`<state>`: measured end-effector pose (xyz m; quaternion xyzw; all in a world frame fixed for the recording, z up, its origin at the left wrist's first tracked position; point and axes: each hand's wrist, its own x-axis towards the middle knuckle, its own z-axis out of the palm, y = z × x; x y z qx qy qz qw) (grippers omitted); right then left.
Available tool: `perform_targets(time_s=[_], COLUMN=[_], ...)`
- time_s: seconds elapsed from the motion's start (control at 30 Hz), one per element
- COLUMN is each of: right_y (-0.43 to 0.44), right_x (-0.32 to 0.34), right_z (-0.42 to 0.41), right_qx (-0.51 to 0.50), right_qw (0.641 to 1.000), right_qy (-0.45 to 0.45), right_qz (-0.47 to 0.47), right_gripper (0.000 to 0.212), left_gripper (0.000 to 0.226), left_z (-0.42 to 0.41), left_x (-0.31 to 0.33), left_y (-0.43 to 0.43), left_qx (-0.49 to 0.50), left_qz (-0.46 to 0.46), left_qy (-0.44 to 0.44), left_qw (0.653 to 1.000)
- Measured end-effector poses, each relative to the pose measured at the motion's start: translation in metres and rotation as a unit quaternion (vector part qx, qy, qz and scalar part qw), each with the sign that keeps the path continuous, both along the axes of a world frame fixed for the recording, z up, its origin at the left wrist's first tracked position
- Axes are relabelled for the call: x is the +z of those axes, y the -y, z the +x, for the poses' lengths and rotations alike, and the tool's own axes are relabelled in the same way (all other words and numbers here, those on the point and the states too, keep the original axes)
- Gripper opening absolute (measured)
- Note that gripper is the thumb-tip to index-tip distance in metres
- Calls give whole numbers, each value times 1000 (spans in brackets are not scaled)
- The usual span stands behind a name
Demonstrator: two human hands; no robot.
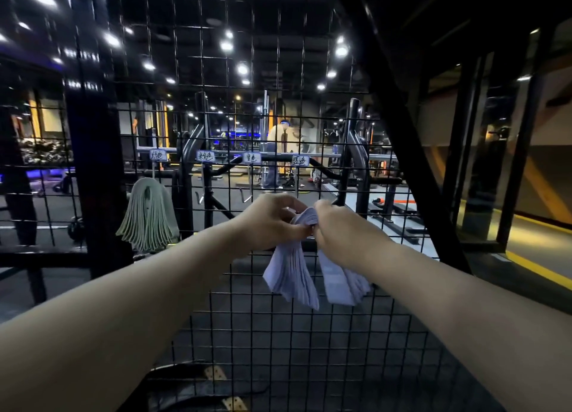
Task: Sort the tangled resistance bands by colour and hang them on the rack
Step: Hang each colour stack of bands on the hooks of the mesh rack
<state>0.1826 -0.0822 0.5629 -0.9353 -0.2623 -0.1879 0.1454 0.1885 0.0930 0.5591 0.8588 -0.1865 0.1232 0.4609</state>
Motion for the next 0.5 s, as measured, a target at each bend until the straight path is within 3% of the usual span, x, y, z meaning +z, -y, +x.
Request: perform_targets(time_s=[0.07,0.13,0.2,0.3,0.5], right_y=[-6,-14,-20,-27,-39], right_x=[2,3,3,2,-8], right_z=[6,11,17,24,41], right_qx=[-13,-28,-34,-36,-57], right_qw=[999,997,995,993,994], right_qy=[9,28,49,45,11], right_qz=[-29,-62,-85,-104,-96], right_gripper=[7,25,34,28,26], left_gripper=[39,53,44,37,44], left_z=[2,3,2,7,23], left_x=[-6,-14,-19,-30,-46], left_y=[3,5,6,8,10], left_qx=[44,105,157,197,241], left_qz=[95,201,253,310,270], left_qy=[95,194,246,270,215], left_qw=[990,954,922,890,907])
